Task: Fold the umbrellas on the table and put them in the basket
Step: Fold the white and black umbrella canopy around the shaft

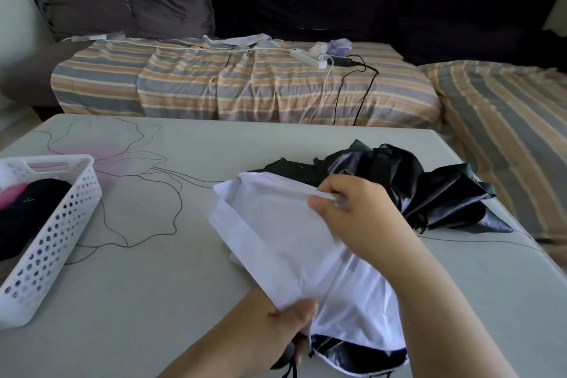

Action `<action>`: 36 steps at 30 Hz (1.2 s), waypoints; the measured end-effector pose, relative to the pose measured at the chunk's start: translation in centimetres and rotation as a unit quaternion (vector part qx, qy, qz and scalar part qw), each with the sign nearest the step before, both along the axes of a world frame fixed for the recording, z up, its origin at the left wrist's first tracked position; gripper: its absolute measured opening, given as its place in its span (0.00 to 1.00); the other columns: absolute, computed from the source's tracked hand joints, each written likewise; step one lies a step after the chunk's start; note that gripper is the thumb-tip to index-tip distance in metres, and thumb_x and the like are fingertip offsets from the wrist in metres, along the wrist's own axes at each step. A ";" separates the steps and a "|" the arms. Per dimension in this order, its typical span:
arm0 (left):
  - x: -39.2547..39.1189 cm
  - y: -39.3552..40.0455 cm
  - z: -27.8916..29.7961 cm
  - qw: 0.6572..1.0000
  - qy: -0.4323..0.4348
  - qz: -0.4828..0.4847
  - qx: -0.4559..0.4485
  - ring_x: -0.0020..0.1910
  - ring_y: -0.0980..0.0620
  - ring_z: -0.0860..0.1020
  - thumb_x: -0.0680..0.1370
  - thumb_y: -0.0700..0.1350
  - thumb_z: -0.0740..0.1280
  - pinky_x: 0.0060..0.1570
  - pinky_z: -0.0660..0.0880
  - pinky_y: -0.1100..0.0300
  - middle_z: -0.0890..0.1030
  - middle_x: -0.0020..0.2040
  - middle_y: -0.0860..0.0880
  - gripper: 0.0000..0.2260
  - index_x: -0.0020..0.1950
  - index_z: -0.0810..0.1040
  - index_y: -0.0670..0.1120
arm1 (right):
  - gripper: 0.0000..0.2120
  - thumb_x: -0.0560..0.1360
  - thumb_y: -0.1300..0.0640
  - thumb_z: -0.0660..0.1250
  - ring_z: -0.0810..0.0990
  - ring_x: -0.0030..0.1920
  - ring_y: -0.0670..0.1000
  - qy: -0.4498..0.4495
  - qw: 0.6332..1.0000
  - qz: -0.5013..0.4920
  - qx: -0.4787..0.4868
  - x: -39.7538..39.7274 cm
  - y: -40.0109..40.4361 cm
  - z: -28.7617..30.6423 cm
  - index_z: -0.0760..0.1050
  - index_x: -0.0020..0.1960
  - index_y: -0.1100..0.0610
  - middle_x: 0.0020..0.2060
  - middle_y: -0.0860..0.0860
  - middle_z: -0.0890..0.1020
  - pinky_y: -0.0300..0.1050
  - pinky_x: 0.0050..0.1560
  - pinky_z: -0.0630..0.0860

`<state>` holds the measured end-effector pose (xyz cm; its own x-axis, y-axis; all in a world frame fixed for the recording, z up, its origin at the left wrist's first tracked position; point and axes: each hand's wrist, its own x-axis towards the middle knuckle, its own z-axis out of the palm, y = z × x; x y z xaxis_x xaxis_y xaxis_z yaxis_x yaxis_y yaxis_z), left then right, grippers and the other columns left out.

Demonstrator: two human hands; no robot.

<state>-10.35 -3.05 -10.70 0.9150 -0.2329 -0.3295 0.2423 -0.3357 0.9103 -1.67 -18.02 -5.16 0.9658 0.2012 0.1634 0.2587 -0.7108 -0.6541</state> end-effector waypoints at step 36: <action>0.4 1.1 -0.5 0.983 -0.112 -0.114 0.092 0.30 0.68 0.74 0.79 0.50 0.65 0.35 0.67 0.74 0.76 0.29 0.65 0.08 0.57 0.72 0.59 | 0.20 0.75 0.40 0.65 0.80 0.39 0.44 0.071 0.961 0.179 -0.199 8.1 10.0 8.1 0.79 0.57 0.54 0.36 0.45 0.81 0.43 0.54 0.71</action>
